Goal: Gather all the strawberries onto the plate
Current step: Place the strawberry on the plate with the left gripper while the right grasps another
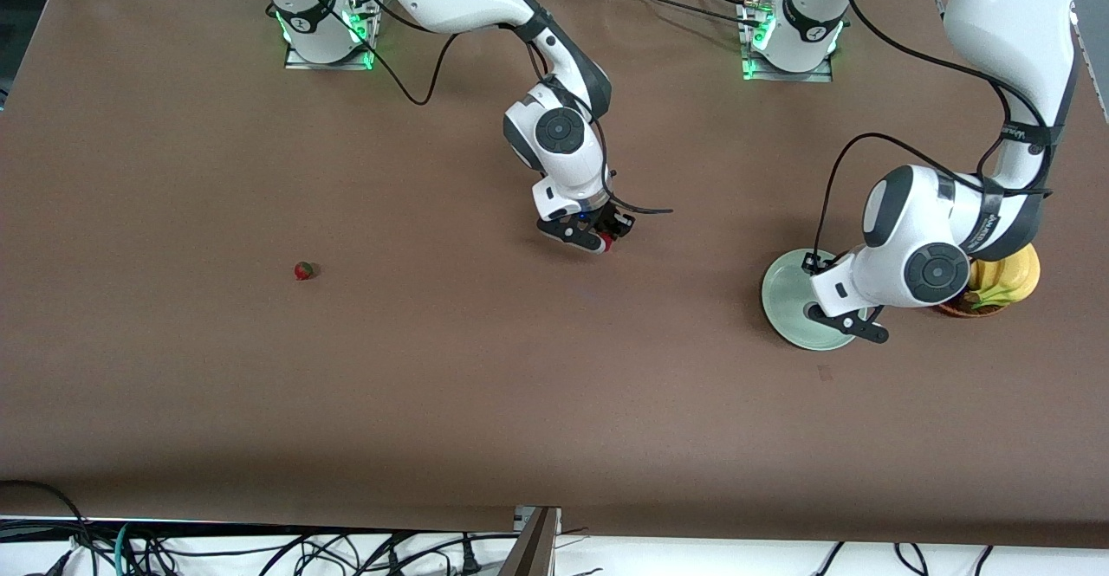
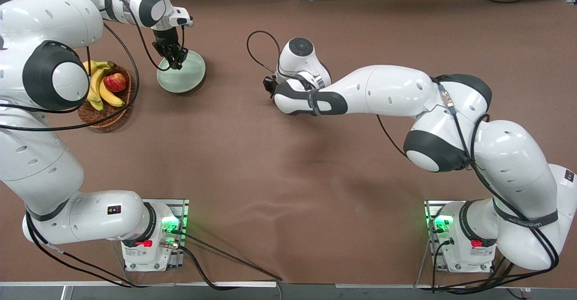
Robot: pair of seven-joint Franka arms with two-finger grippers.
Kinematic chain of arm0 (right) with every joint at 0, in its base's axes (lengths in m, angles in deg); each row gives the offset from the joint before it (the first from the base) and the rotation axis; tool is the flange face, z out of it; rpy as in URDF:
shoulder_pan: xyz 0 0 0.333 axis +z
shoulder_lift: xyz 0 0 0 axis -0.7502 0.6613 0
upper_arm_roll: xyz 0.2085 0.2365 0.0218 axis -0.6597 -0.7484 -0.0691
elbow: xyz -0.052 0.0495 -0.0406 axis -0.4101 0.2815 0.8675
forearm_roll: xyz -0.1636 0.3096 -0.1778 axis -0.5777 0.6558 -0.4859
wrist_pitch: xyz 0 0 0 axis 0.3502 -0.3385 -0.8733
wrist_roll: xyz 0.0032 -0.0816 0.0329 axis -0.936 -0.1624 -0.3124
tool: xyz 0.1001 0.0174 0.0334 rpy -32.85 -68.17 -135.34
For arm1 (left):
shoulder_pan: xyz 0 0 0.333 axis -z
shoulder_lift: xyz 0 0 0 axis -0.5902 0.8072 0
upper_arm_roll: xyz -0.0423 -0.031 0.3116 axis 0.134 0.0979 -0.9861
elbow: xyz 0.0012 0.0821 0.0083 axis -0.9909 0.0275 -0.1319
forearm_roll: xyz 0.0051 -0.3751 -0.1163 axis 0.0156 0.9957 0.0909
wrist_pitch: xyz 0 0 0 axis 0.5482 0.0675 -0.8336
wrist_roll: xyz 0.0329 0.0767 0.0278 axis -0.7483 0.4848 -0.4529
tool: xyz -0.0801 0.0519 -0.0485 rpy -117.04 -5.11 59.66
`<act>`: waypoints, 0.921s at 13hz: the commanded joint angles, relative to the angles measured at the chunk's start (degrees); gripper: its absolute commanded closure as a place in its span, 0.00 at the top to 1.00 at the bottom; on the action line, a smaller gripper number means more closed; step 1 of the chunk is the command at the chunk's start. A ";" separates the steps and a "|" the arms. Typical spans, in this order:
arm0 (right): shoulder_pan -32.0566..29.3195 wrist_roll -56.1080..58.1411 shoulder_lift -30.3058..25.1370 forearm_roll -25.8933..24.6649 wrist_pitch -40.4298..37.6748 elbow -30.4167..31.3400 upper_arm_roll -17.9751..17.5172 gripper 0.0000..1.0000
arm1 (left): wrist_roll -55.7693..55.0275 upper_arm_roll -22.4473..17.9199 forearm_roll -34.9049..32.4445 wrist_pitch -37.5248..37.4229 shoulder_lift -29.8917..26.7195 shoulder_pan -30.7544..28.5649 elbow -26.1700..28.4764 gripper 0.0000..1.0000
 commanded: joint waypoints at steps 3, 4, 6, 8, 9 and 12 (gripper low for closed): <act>0.63 -2.24 0.24 0.61 1.54 -2.05 0.90 1.00 | 3.09 0.52 -3.40 12.30 1.07 -1.42 7.61 0.24; 0.28 -2.25 -0.55 0.69 0.58 -2.05 0.99 1.00 | 3.09 0.52 -3.40 12.59 0.98 -1.51 7.72 0.34; -1.29 -1.29 -3.35 0.08 -6.24 -2.31 2.13 1.00 | 3.09 0.52 -3.40 12.59 0.98 -1.52 7.72 0.74; -3.84 6.05 -6.78 -0.79 -15.03 -2.31 3.01 1.00 | 3.01 0.61 -3.40 12.41 0.81 -1.60 7.72 1.00; -4.46 10.45 -8.28 -0.89 -18.81 -1.53 3.80 1.00 | 2.92 0.61 -3.40 12.06 0.55 -1.52 7.72 1.00; -4.47 23.89 -12.23 -0.89 -31.11 0.41 10.81 1.00 | 0.03 3.15 -2.97 7.16 -2.87 -0.12 6.75 1.00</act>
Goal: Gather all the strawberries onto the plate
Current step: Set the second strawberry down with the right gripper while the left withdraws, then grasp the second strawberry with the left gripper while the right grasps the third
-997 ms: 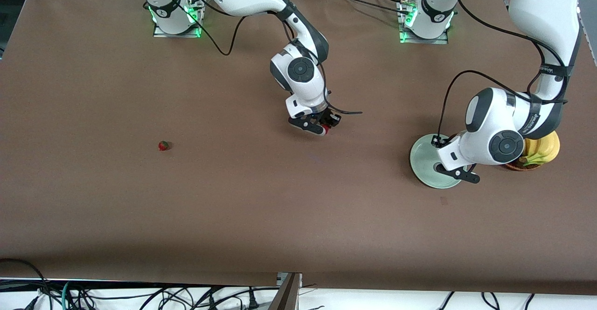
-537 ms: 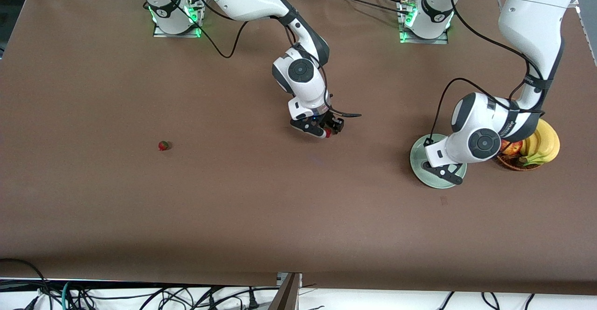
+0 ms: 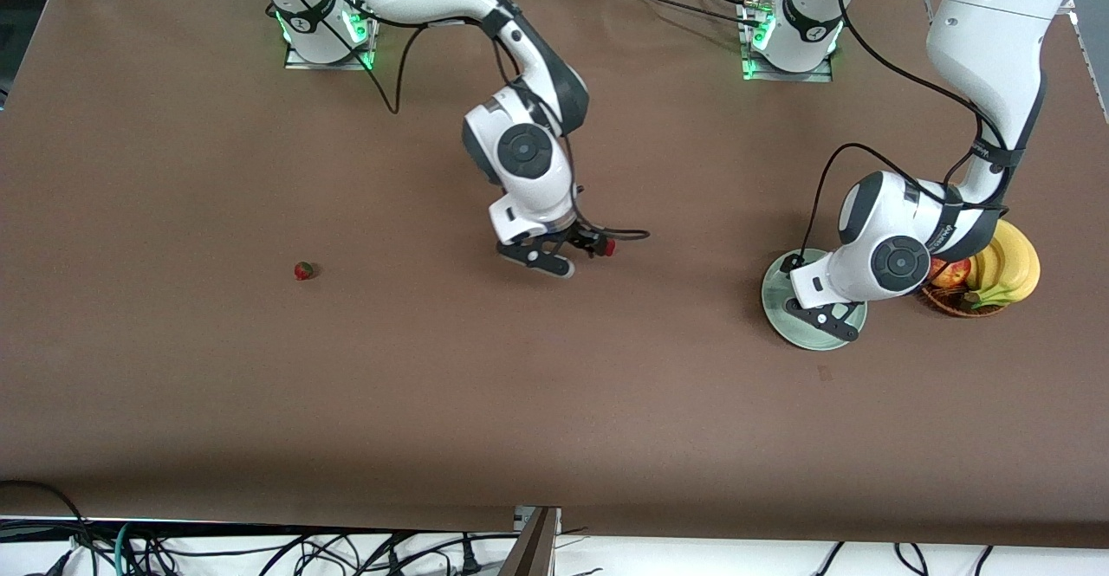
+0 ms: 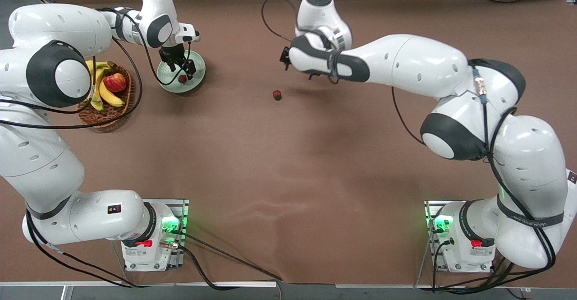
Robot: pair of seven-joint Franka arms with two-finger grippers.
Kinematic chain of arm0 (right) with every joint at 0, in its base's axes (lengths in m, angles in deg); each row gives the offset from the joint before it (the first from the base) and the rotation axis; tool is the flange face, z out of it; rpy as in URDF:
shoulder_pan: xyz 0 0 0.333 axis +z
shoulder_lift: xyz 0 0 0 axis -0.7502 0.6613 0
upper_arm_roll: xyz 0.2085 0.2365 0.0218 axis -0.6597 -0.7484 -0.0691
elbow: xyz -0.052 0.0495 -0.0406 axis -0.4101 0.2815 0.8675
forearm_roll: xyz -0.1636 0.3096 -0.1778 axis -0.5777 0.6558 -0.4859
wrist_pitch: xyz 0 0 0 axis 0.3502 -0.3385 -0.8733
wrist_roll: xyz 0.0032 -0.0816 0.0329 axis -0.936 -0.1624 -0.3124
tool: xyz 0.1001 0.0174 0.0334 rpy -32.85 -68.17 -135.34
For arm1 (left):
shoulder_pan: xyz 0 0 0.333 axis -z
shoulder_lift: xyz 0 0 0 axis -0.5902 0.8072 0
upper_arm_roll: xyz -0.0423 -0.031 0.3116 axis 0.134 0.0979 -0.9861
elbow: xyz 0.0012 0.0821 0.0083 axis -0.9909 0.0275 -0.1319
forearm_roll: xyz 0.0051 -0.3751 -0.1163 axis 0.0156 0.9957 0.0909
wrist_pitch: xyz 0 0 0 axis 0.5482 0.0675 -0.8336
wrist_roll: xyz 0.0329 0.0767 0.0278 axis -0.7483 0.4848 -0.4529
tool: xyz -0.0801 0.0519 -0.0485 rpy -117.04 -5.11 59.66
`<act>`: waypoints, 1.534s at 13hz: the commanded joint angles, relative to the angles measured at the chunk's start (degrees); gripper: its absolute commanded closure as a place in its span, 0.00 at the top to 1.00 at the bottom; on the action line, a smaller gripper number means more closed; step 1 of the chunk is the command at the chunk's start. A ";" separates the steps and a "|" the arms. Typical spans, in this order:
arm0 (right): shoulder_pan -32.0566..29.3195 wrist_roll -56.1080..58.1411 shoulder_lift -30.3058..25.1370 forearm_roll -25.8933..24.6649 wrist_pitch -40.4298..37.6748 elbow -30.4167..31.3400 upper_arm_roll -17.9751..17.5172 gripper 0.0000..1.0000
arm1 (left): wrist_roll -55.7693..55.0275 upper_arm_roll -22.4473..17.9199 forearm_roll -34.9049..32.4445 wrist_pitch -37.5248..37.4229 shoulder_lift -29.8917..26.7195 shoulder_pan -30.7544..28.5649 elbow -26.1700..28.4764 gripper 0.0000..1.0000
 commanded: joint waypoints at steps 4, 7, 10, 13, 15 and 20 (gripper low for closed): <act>0.18 33.57 -9.37 -0.11 -10.00 12.15 14.31 1.00 | -22.16 8.85 -0.32 -7.01 -4.17 1.56 -3.33 1.00; -0.08 50.55 -10.35 0.50 -7.55 18.05 22.22 1.00 | -42.80 10.01 -0.41 -6.83 -1.19 8.04 -6.22 1.00; -4.01 66.45 -11.23 4.52 2.79 27.35 24.80 1.00 | -57.84 10.01 -0.93 -6.22 6.35 14.29 -12.27 1.00; -11.66 85.18 -9.66 11.99 10.30 32.13 24.62 1.00 | -69.73 10.01 -0.23 -2.37 13.04 18.34 -17.29 1.00; -14.13 91.62 -7.47 17.00 10.57 32.05 24.62 1.00 | -74.31 9.92 -0.14 1.67 14.37 21.59 -17.22 1.00; -14.58 91.48 -6.31 18.61 10.66 31.79 24.45 0.91 | -76.08 10.09 -0.23 4.16 15.26 24.05 -16.25 1.00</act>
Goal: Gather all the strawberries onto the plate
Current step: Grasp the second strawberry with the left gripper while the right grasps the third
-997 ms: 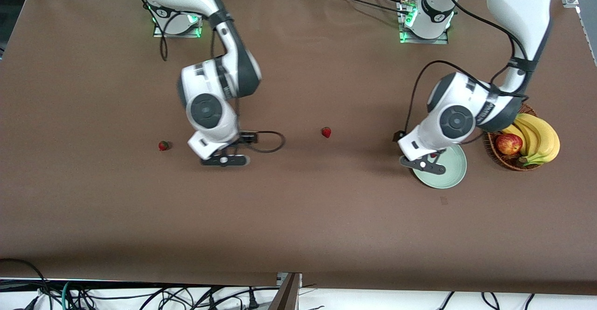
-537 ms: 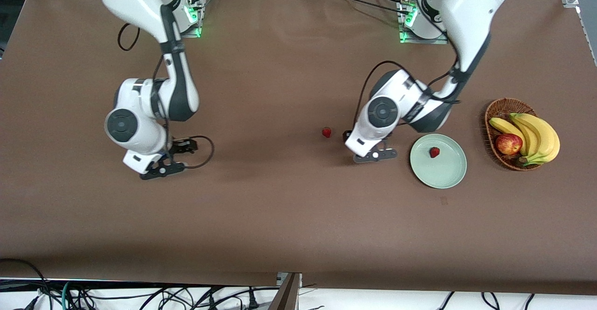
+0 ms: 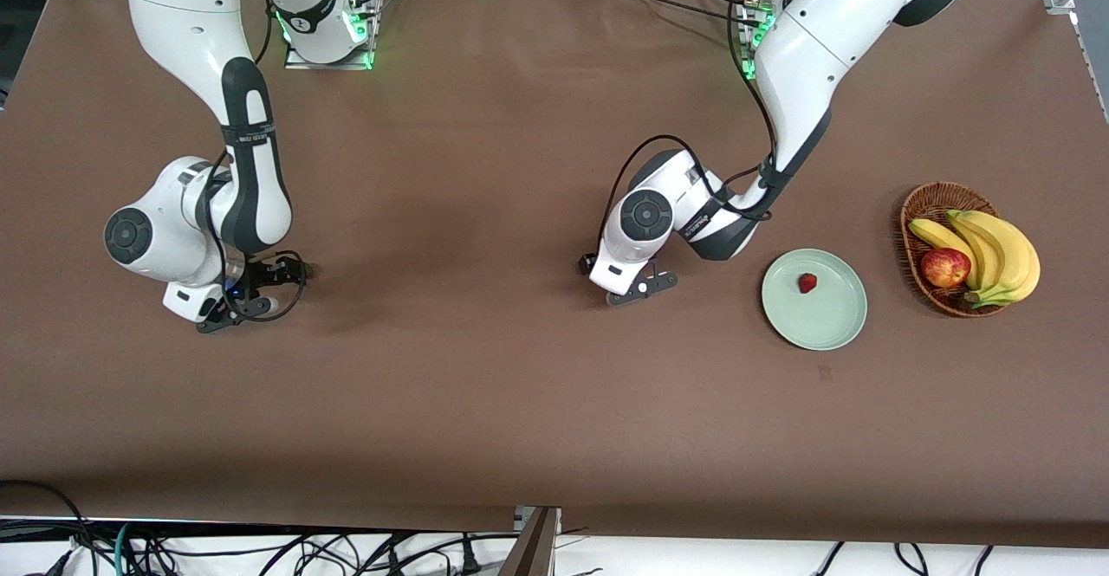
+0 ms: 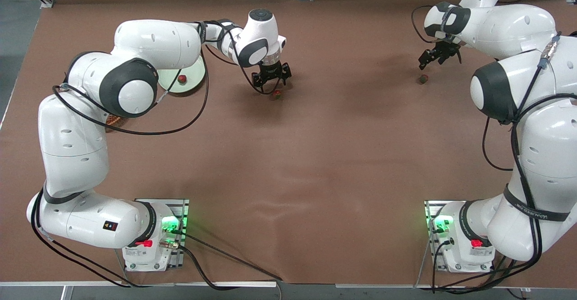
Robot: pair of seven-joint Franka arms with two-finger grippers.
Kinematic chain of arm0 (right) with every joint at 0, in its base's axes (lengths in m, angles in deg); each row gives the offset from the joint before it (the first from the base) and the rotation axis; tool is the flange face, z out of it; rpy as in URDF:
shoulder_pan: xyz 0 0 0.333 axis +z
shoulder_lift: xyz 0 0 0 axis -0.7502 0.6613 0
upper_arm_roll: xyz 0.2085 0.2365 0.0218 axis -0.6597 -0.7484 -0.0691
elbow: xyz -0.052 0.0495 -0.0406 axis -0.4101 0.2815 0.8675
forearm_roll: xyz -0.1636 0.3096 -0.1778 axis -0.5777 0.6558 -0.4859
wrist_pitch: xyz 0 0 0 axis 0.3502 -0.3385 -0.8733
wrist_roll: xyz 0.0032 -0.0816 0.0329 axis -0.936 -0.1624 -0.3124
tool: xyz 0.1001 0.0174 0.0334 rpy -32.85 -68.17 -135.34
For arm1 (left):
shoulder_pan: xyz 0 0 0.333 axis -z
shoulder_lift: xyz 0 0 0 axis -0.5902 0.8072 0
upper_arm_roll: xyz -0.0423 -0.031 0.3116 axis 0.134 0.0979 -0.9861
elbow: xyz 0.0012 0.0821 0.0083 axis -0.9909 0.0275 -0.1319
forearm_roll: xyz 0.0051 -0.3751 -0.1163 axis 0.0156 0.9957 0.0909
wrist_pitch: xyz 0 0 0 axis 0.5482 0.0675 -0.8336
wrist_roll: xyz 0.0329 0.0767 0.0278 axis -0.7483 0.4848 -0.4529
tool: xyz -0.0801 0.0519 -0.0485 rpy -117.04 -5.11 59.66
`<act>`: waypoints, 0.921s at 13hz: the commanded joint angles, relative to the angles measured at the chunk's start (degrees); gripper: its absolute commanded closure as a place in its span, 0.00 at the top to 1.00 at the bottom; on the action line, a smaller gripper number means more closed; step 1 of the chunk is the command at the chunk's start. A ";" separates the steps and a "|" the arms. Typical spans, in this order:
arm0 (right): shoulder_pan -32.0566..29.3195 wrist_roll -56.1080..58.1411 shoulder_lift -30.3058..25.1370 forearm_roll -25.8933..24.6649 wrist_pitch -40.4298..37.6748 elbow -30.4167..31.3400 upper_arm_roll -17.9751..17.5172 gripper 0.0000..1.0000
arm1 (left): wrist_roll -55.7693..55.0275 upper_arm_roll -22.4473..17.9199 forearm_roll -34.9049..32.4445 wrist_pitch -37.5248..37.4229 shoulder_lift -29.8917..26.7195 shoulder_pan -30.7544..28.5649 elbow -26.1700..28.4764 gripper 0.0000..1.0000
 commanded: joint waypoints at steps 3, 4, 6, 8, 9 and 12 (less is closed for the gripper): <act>1.78 -4.43 0.04 1.83 0.57 0.30 -0.35 0.91 | -2.76 -0.39 -0.53 -3.06 -0.33 3.31 -0.46 0.87; 1.78 -4.44 0.04 1.83 0.57 0.38 -0.43 0.87 | -2.76 -0.47 -0.71 -3.15 -0.33 3.31 -0.02 0.84; 1.87 -4.52 0.48 1.83 0.57 0.56 -0.44 0.79 | -2.76 -0.39 -1.06 -3.15 -0.42 3.48 0.16 0.56; 1.96 -4.44 0.39 1.83 0.39 1.09 -0.44 0.69 | -2.93 -0.39 -0.97 -3.41 -0.59 3.22 0.16 0.18; 1.96 -4.26 0.39 1.91 0.39 1.70 -0.44 0.64 | -2.94 -0.39 -0.80 -3.76 -0.68 3.04 0.07 0.05; 1.96 -4.26 0.30 1.92 0.48 2.76 -0.44 0.51 | -2.76 -0.47 -0.80 -10.67 -3.04 2.43 -0.80 0.00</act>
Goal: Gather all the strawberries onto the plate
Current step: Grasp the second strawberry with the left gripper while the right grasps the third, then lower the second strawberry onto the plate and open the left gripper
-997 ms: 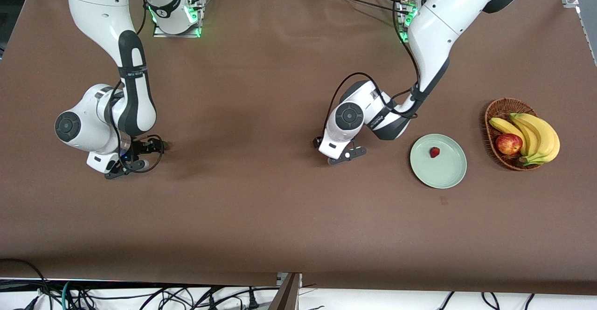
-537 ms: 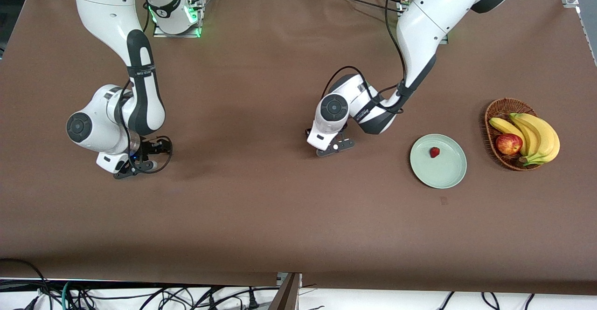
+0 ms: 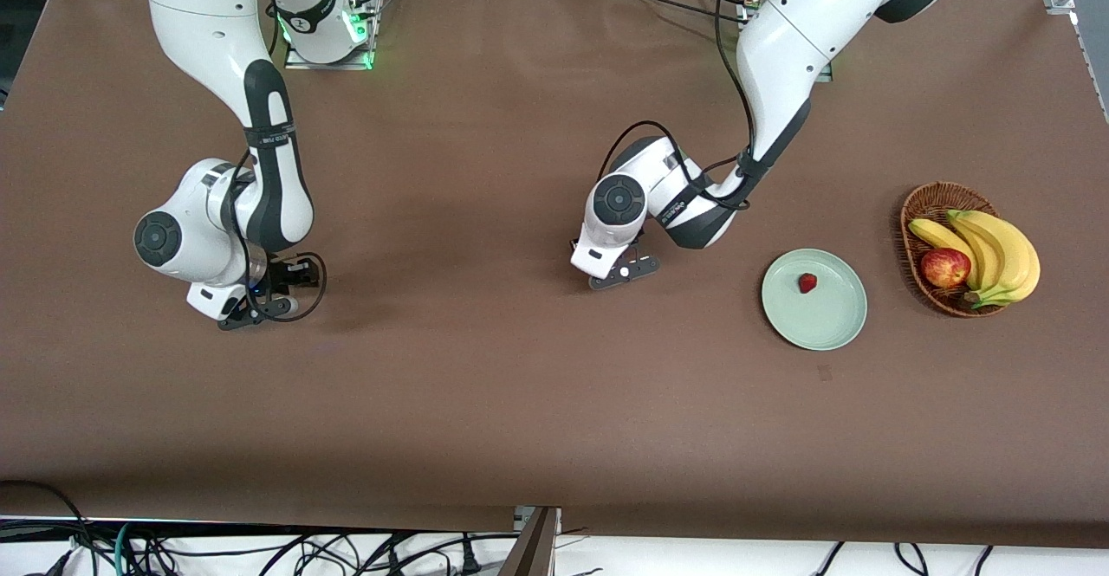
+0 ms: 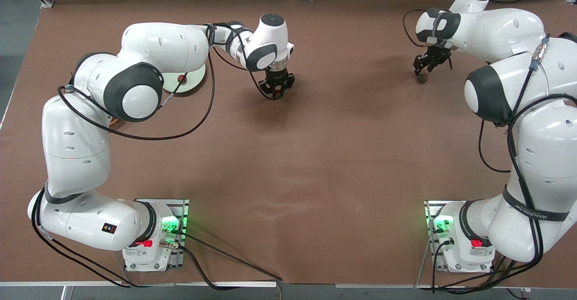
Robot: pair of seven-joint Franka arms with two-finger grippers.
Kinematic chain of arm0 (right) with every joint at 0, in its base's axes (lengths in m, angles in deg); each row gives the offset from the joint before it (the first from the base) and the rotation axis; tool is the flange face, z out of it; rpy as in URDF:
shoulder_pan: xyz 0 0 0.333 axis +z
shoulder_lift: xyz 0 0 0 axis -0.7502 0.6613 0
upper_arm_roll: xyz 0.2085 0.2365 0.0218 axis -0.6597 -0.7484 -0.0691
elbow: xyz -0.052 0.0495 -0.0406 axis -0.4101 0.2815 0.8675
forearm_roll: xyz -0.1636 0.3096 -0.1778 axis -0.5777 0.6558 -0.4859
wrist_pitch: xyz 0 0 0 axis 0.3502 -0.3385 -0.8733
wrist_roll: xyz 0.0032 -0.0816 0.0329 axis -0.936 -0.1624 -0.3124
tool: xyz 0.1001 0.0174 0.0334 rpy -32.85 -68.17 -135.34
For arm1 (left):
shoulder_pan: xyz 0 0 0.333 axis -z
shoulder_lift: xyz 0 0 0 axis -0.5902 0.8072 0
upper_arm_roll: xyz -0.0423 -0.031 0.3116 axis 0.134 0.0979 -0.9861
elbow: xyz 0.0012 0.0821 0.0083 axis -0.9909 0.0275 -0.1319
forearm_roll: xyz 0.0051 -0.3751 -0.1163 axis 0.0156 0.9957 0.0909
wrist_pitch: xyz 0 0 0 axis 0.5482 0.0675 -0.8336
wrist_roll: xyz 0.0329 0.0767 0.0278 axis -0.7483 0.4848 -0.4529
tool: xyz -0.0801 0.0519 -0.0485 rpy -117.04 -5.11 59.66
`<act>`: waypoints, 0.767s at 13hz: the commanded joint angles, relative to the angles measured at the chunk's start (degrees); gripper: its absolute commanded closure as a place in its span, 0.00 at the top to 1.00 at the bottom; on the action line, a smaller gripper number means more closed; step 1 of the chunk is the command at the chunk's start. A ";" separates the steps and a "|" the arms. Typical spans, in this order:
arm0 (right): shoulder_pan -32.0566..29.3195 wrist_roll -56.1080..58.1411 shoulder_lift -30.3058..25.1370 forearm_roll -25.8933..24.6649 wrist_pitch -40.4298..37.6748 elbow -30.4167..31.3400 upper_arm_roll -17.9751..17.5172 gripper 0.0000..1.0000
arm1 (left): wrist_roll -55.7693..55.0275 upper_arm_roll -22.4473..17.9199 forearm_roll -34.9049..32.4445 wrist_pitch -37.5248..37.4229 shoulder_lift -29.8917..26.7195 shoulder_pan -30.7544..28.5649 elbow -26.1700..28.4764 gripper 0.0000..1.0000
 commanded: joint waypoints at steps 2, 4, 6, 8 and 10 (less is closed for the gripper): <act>0.42 0.22 -0.96 1.47 0.41 1.87 0.17 0.40 | 0.58 -0.32 -0.80 -10.94 -6.24 -2.93 -0.27 0.00; 0.42 0.14 -1.14 1.47 0.06 1.96 0.17 0.31 | 6.09 -0.14 -0.27 -14.91 -9.24 -6.87 -0.36 0.00; 0.51 0.05 -1.40 1.47 -0.64 1.88 0.17 0.25 | 14.26 -0.23 -0.27 -18.42 -9.60 -11.26 -0.27 0.00; 0.51 -0.56 -2.28 1.47 -1.09 1.44 0.26 0.24 | 22.69 -0.14 -0.27 -23.16 -10.04 -17.06 -0.19 0.00; 1.47 -3.45 -3.42 1.39 -3.09 1.00 0.35 0.24 | 36.46 -0.23 -0.27 -25.47 -10.30 -21.20 0.25 0.01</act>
